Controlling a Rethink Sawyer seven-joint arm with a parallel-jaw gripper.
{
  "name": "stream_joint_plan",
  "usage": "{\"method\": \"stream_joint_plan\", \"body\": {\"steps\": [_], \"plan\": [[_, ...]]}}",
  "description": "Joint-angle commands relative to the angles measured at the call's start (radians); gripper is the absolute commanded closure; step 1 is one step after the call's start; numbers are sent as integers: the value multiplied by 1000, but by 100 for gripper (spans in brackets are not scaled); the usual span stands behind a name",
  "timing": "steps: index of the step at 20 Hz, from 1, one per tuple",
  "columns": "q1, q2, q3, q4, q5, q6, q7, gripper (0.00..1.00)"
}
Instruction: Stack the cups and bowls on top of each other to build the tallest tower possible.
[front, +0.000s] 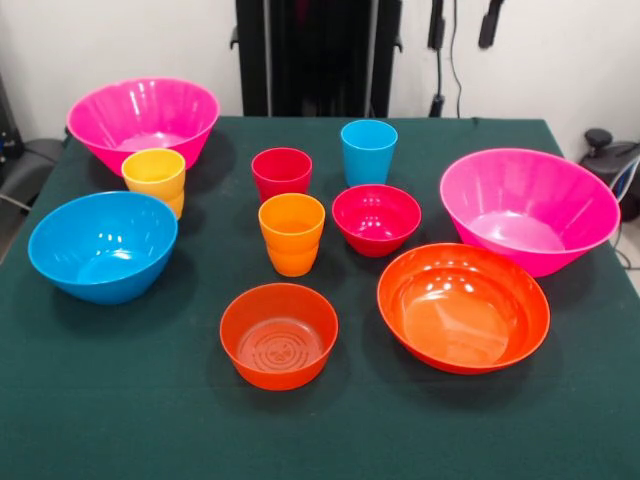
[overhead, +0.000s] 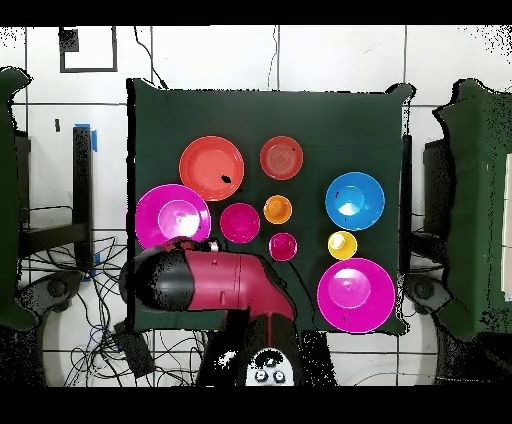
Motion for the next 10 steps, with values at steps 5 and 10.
{"method": "stream_joint_plan", "body": {"steps": [5,10], "plan": [[11,234,-8,-54,-68,-146,143,0],[-22,218,-1,-30,-79,-151,85,0]]}}
